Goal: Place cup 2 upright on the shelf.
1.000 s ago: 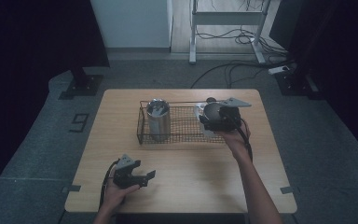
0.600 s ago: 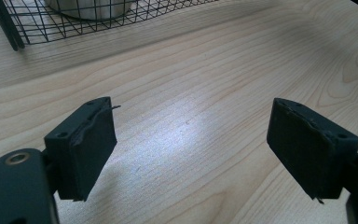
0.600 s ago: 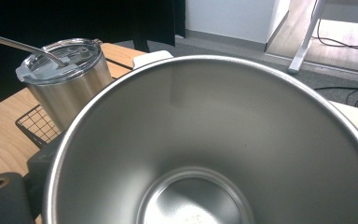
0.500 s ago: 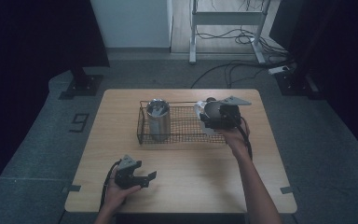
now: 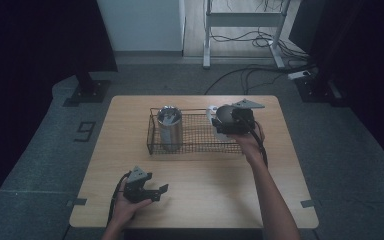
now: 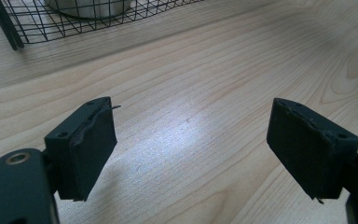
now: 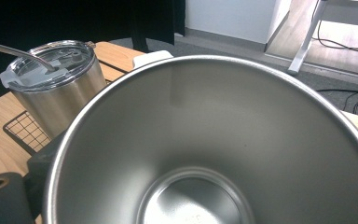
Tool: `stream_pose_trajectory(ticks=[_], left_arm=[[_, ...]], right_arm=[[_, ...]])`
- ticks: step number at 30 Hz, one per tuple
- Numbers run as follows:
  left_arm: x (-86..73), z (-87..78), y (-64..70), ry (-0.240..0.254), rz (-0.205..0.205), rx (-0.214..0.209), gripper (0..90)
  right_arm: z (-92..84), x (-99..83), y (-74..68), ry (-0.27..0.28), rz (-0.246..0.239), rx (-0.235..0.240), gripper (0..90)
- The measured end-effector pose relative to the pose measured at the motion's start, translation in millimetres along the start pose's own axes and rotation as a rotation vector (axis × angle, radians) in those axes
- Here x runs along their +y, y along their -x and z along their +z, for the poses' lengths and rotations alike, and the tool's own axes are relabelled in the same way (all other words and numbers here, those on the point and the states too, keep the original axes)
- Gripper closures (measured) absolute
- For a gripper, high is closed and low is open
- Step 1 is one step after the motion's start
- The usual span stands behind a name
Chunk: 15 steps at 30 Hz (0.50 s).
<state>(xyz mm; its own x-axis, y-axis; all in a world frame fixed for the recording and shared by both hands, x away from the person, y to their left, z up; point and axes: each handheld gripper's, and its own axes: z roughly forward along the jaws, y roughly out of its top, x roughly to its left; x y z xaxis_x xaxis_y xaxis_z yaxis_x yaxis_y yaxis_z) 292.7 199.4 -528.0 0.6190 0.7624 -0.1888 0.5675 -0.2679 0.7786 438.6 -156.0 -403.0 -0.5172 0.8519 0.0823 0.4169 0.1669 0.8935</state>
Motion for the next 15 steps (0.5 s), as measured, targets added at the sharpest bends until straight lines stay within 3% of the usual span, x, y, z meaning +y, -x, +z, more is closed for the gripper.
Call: stream_pose_trajectory(ticks=[15], left_arm=[[-0.7,0.3,0.5,-0.001,0.002,0.004,15.8]], right_arm=[[13.9,2.4,1.1,-0.01,-0.009,-0.002,6.2]])
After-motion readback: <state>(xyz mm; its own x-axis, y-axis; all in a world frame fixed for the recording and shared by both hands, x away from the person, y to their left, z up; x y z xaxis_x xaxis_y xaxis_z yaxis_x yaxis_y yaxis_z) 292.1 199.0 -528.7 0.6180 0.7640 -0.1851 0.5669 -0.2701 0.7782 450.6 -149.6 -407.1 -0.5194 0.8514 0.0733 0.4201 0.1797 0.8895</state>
